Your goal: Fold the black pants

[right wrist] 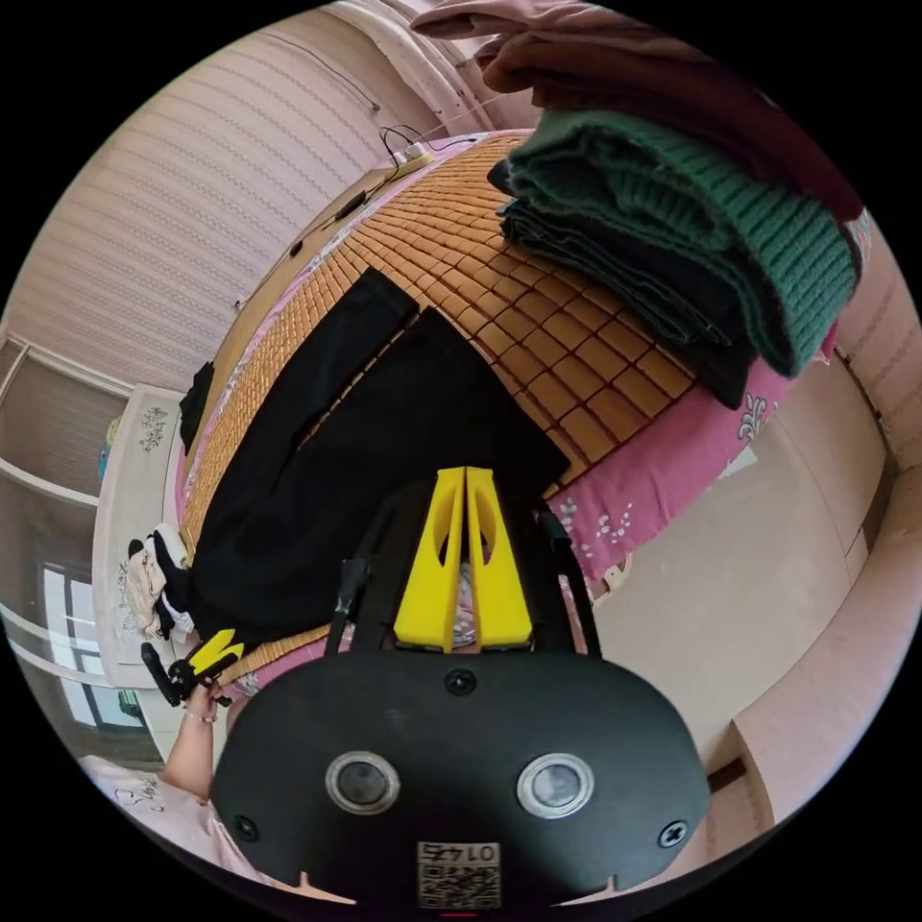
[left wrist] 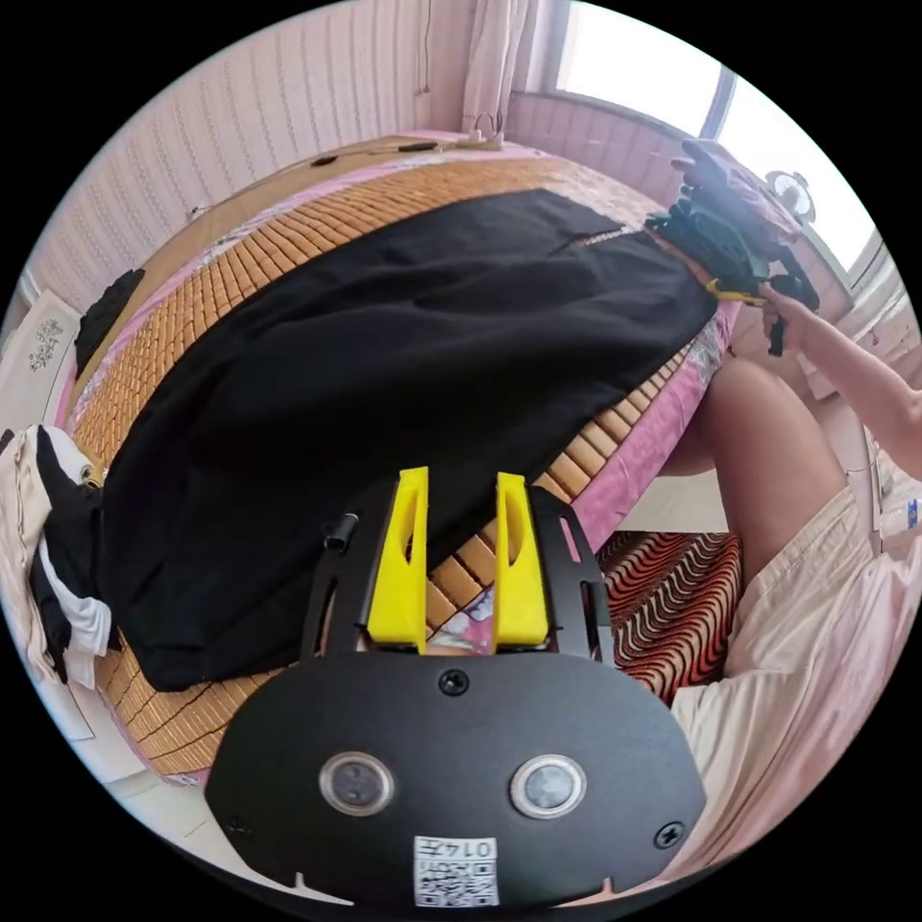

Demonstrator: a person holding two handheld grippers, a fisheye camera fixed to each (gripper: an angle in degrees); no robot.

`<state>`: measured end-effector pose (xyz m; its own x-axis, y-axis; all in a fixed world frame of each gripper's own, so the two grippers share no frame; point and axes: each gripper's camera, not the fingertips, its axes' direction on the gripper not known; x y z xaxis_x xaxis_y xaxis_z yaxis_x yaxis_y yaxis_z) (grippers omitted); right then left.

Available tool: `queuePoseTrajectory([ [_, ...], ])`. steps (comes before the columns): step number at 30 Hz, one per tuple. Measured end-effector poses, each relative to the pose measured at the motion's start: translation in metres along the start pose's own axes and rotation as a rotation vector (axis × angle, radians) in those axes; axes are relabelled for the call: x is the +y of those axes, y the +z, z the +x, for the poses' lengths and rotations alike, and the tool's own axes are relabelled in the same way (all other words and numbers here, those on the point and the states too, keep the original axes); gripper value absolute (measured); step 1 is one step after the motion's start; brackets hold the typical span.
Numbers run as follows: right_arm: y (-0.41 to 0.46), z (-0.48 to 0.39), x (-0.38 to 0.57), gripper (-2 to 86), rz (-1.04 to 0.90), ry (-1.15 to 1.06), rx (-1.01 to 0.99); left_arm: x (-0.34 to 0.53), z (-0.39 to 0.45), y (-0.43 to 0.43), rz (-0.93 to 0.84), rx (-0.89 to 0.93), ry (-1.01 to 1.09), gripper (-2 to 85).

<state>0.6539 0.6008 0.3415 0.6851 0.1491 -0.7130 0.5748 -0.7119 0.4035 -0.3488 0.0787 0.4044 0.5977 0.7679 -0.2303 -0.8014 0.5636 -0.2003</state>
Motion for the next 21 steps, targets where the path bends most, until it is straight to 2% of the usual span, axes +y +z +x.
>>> queuePoseTrajectory([
  [3, -0.035, -0.011, 0.013, 0.2, 0.15, -0.035, -0.079, -0.008, -0.001, 0.004, -0.064, 0.04, 0.003, 3.3],
  [5, -0.05, -0.013, 0.023, 0.3, 0.182, -0.054, -0.054, -0.009, -0.001, 0.003, -0.096, 0.048, 0.013, 0.2],
  [9, -0.036, -0.021, 0.038, 2.7, 0.087, -0.092, 0.11, 0.001, 0.008, 0.0, -0.118, 0.034, 0.094, -0.9],
  [11, -0.019, -0.029, 0.038, 8.3, 0.033, -0.095, 0.147, 0.008, 0.013, -0.005, -0.131, 0.052, 0.127, -0.9],
  [13, 0.005, -0.043, 0.039, 9.7, 0.005, -0.103, 0.188, 0.018, 0.015, -0.009, -0.149, 0.082, 0.162, -1.0],
  [18, 0.034, -0.063, 0.044, 5.3, -0.033, -0.063, 0.24, 0.033, 0.002, -0.002, -0.155, 0.131, 0.092, -1.0],
  [21, 0.03, -0.076, 0.047, 1.7, -0.042, -0.09, 0.176, 0.038, -0.006, 0.0, -0.144, 0.146, 0.07, -0.9],
])
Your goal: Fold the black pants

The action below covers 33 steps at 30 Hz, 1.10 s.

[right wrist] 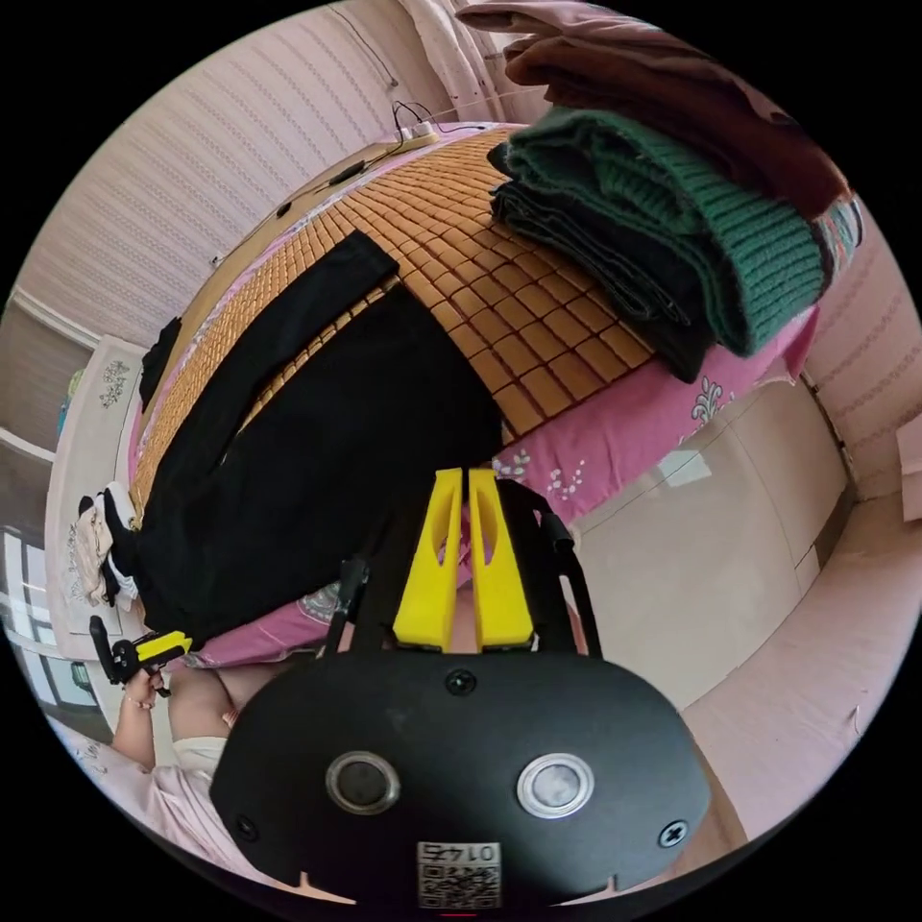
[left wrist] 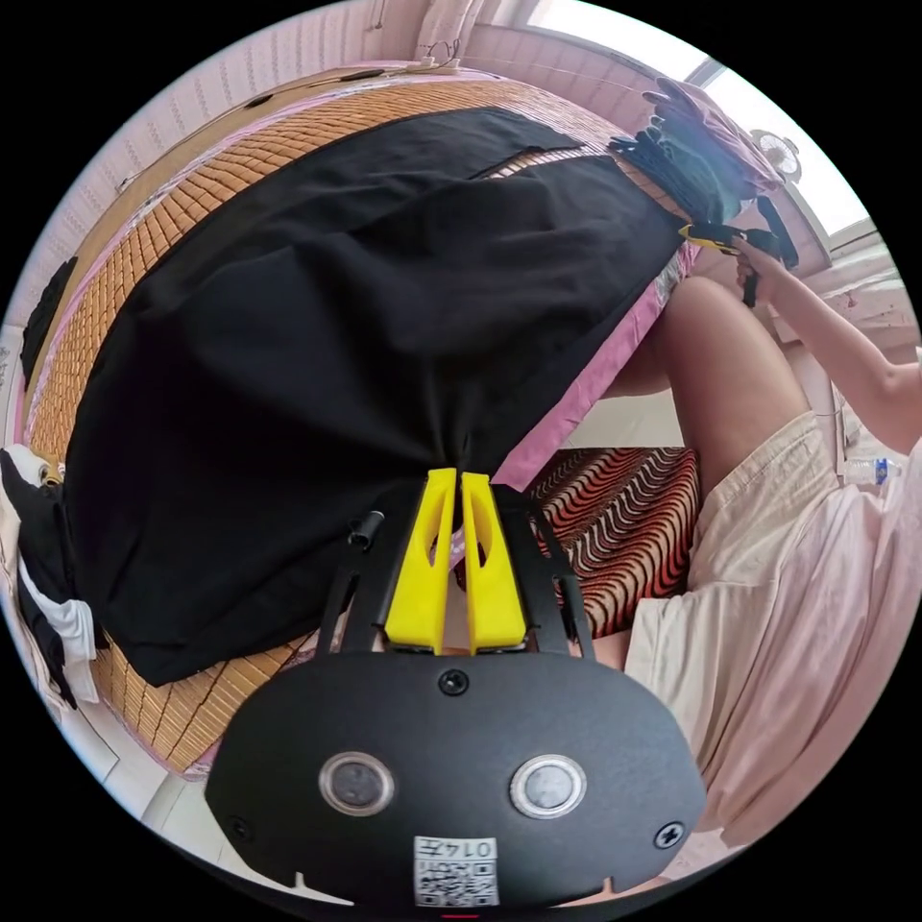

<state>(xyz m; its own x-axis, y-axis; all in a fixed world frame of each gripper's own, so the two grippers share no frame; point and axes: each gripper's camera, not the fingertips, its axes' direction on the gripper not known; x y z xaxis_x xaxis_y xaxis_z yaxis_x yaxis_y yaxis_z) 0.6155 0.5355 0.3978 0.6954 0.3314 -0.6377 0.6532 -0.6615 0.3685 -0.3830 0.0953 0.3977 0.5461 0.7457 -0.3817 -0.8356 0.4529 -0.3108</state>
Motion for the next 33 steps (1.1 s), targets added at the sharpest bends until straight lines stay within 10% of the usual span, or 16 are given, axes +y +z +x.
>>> queuePoseTrajectory([
  [17, -0.003, -0.111, 0.013, 2.7, 0.085, -0.01, 0.271, 0.089, -0.054, -0.028, 0.231, 0.211, -0.184, 3.5],
  [25, 0.069, -0.438, -0.008, 4.5, 0.13, -0.895, 0.087, 0.251, -0.17, -0.078, 0.444, -0.131, -0.794, 5.6],
  [33, 0.159, -0.773, 0.053, 7.7, 0.1, -1.556, -0.172, 0.289, -0.244, -0.083, 0.53, -0.124, -0.828, 10.7],
])
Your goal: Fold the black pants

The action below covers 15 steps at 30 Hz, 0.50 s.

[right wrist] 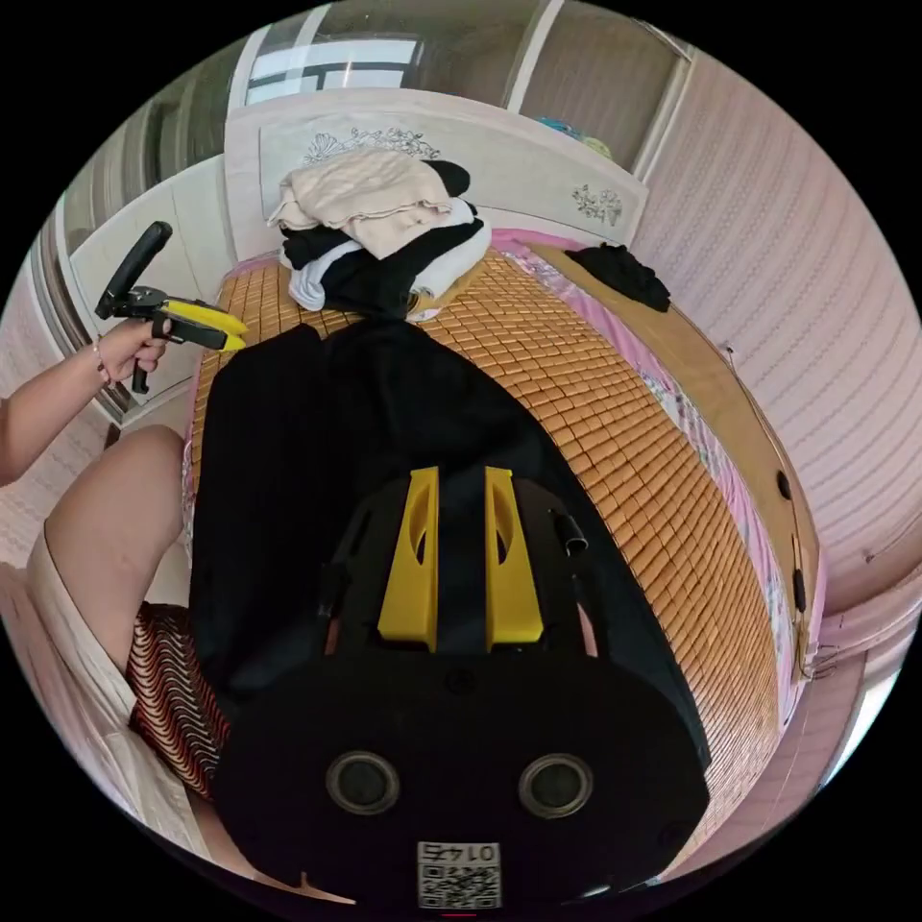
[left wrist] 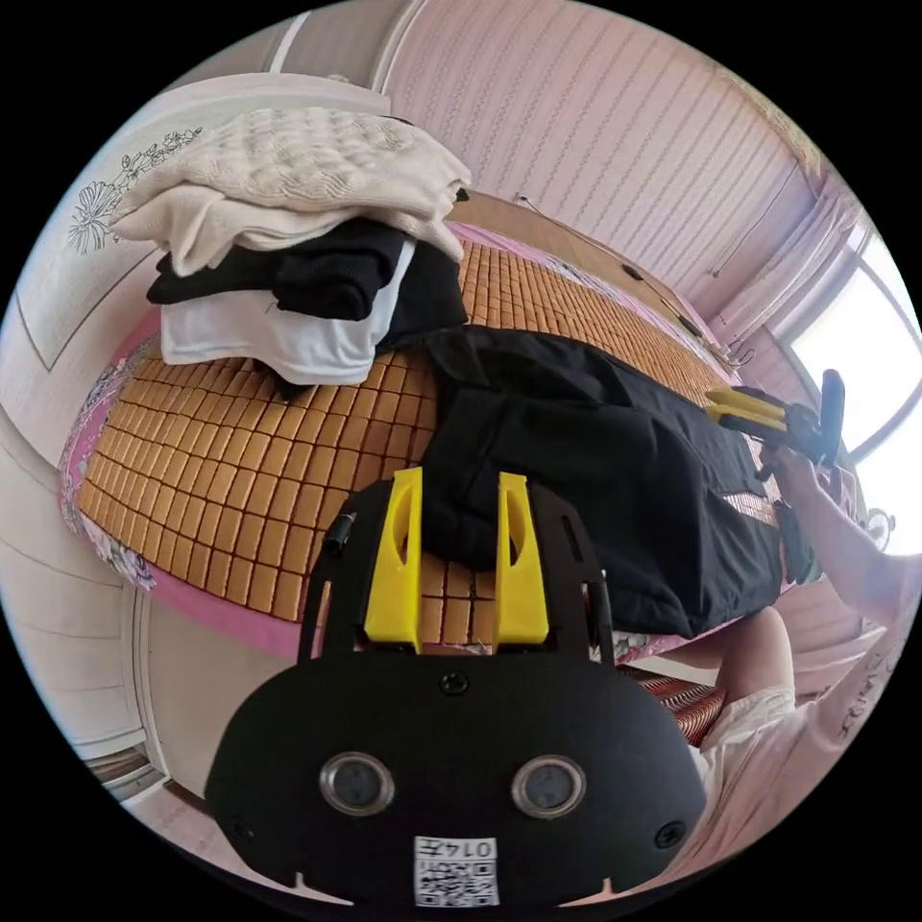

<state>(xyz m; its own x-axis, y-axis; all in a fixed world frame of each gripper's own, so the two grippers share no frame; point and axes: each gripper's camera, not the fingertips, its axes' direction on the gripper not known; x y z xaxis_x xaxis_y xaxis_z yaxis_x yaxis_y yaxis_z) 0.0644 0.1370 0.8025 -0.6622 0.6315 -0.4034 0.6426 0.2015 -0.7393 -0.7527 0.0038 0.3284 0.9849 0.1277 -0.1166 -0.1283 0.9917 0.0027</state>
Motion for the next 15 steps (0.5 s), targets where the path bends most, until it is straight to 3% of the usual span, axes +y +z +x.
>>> queuePoseTrajectory([
  [4, 0.075, -0.023, -0.117, 6.4, -0.062, -0.094, -0.072, -0.001, -0.022, 0.039, -0.206, -0.029, 0.036, 4.8],
  [10, 0.153, -0.055, -0.21, -0.5, -0.15, -0.127, -0.277, 0.03, -0.043, 0.013, -0.162, 0.049, 0.104, -0.8],
  [15, 0.199, -0.084, -0.239, -0.8, -0.233, -0.224, -0.151, 0.047, -0.057, 0.001, -0.154, 0.107, 0.107, -1.0],
])
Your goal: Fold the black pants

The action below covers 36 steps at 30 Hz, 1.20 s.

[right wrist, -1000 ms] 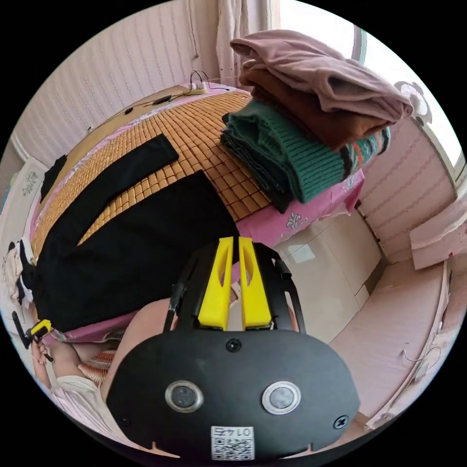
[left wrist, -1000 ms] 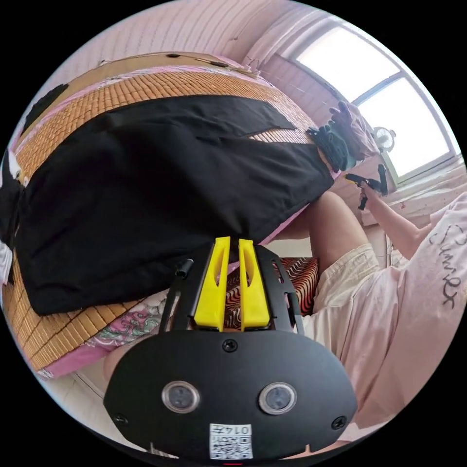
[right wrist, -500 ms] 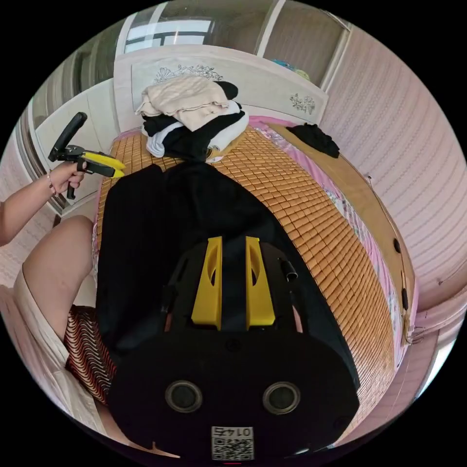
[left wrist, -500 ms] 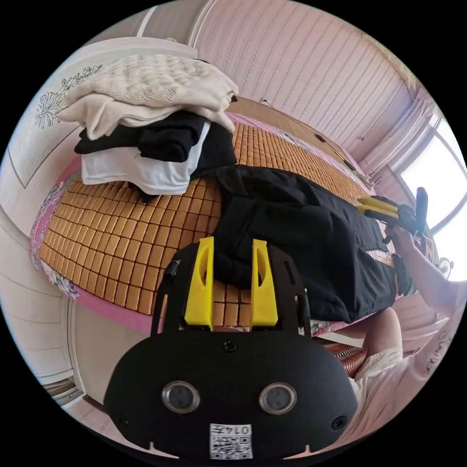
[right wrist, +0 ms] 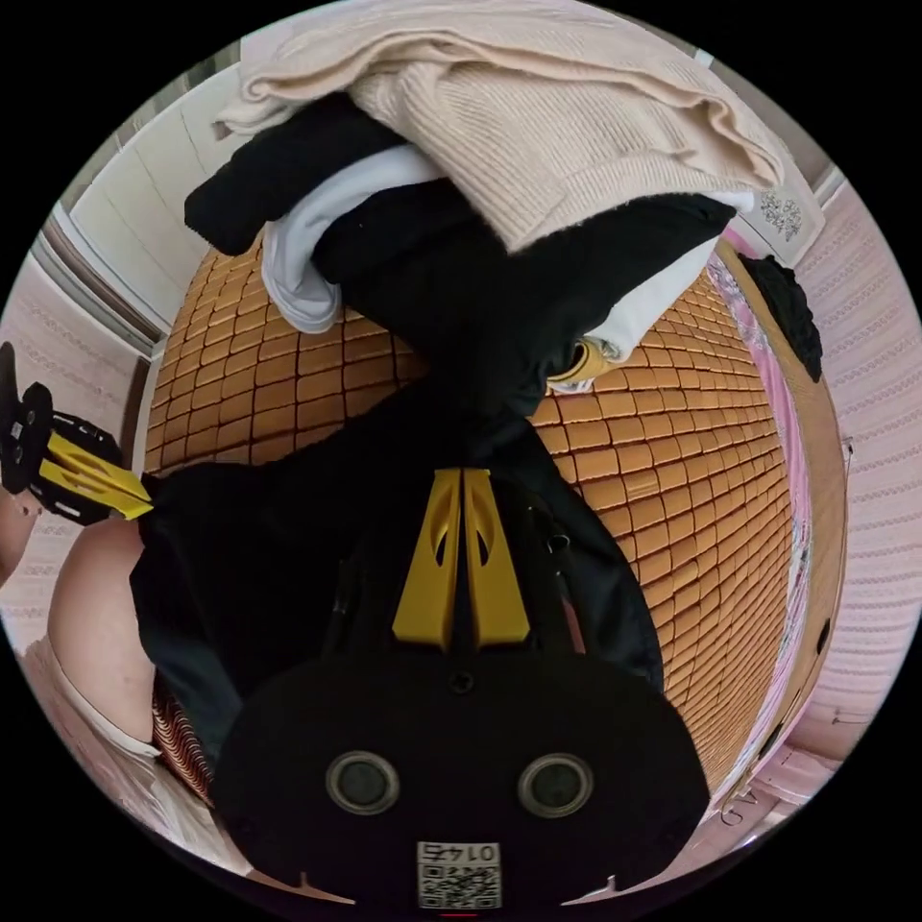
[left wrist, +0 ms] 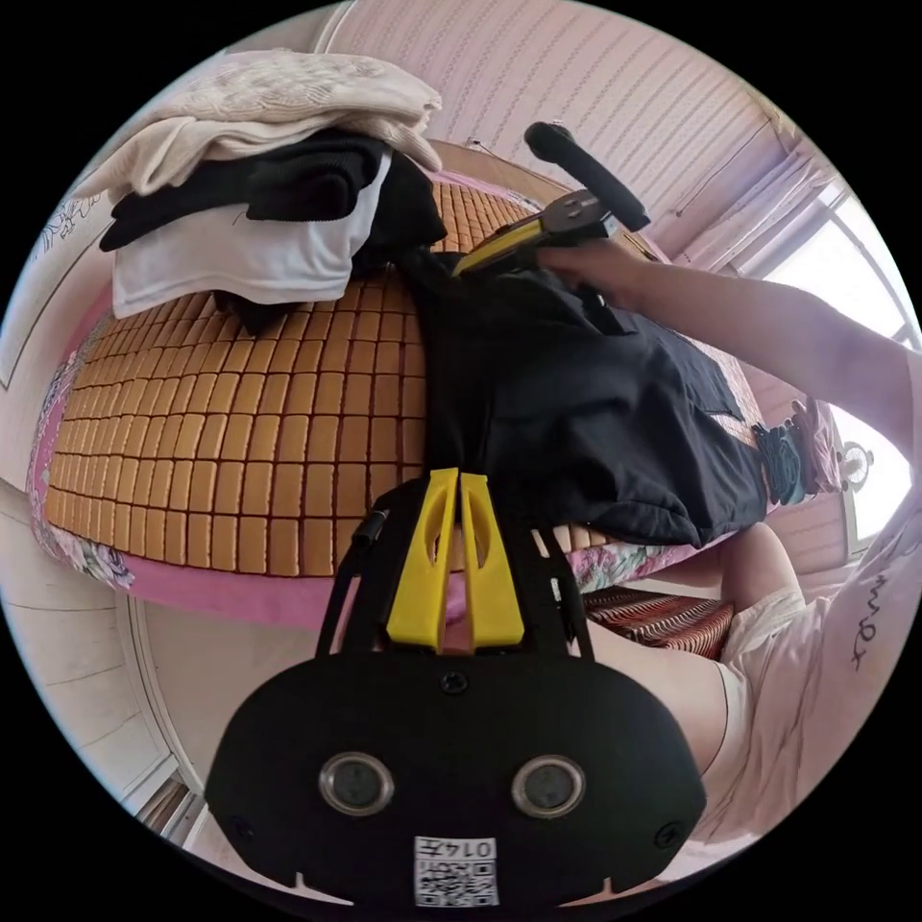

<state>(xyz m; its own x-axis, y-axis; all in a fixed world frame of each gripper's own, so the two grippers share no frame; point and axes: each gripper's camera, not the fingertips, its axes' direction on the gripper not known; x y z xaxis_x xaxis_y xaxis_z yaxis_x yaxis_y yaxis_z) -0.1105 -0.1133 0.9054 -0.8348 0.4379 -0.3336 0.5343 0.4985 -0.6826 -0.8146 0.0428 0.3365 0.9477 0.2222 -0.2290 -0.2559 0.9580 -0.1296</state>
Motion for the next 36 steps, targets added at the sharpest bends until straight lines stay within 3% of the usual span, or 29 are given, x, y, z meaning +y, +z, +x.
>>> queuePoseTrajectory([
  [5, 0.007, 0.013, -0.026, -0.5, -0.009, 0.069, 0.031, 0.016, -0.006, -0.013, 0.019, 0.038, 0.006, -0.9],
  [7, 0.009, 0.022, -0.033, -0.5, 0.002, 0.161, 0.135, 0.018, -0.015, -0.01, -0.02, 0.015, -0.013, -0.9],
  [10, 0.014, 0.031, -0.036, -0.5, -0.017, 0.175, 0.084, 0.02, -0.027, -0.008, -0.006, 0.009, -0.059, -0.3],
  [12, 0.008, 0.032, -0.034, -0.5, -0.044, 0.157, 0.069, 0.022, -0.033, -0.015, 0.03, 0.056, -0.092, 0.8],
  [17, -0.033, 0.007, 0.009, -0.8, 0.221, -0.013, 0.055, 0.033, -0.039, -0.034, 0.127, 0.104, -0.047, 7.9],
  [20, -0.021, -0.009, 0.022, -0.9, 0.158, -0.111, 0.016, 0.025, -0.039, -0.016, 0.058, 0.131, -0.021, 10.0],
  [22, -0.003, -0.015, 0.021, -0.9, 0.048, -0.123, 0.069, 0.015, -0.037, 0.003, -0.002, 0.14, -0.03, 6.3],
  [27, 0.006, -0.002, 0.019, -0.6, 0.026, -0.04, 0.144, -0.007, -0.019, -0.016, -0.029, 0.047, 0.062, 0.5],
  [31, 0.007, 0.011, 0.037, -0.5, 0.043, 0.0, 0.085, -0.025, -0.014, -0.008, -0.136, -0.117, 0.117, 1.4],
  [35, -0.018, 0.031, 0.078, -0.4, 0.113, 0.153, -0.015, -0.031, -0.017, 0.003, -0.137, -0.077, 0.041, 4.4],
  [36, -0.041, 0.036, 0.106, -0.4, 0.206, 0.227, -0.037, -0.031, -0.012, -0.001, -0.126, -0.093, 0.025, 5.7],
])
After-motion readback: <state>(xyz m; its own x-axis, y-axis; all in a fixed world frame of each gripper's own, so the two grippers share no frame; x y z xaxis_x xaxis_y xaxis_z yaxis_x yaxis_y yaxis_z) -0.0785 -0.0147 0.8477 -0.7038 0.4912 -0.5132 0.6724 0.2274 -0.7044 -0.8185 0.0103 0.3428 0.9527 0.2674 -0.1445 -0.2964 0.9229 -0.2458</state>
